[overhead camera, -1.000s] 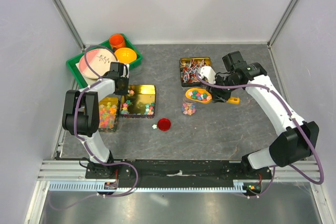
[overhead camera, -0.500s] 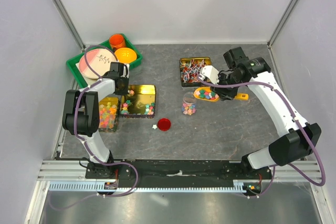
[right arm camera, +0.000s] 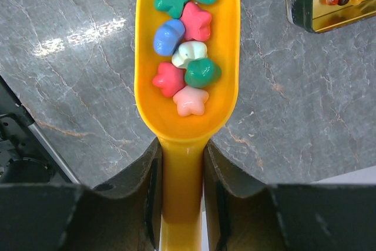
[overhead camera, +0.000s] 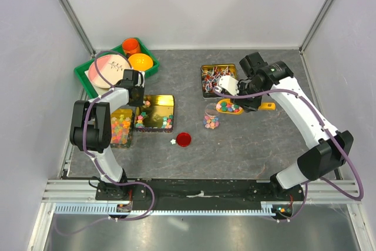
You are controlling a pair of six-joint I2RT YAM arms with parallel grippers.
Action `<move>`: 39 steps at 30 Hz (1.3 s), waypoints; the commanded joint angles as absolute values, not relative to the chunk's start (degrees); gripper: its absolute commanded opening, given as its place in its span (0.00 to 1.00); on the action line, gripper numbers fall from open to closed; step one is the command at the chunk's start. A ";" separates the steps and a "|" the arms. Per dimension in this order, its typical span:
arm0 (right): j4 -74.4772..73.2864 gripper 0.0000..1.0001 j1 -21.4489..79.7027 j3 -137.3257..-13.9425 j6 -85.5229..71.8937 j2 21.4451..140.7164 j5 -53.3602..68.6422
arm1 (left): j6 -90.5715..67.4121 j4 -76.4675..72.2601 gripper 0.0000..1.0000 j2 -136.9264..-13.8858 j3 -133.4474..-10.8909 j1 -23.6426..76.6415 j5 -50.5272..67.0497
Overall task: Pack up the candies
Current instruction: Place the fake candies in the packing bottle.
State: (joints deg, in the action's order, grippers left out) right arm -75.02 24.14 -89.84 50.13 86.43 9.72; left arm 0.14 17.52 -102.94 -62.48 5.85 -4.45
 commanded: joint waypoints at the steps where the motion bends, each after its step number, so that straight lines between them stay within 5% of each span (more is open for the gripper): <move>1: -76.81 0.00 26.18 -93.43 49.22 87.27 6.16 | -1.05 12.83 0.01 -104.24 -64.34 5.45 -5.27; 39: -81.03 0.00 33.39 -98.17 47.99 90.09 -5.09 | -0.97 12.92 0.02 -104.24 -64.42 5.45 -5.01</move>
State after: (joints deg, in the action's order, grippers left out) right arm -77.49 32.08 -95.59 48.25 90.06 -1.61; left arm 0.14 17.50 -103.18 -62.74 5.85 -4.43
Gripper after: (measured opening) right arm 0.347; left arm 0.041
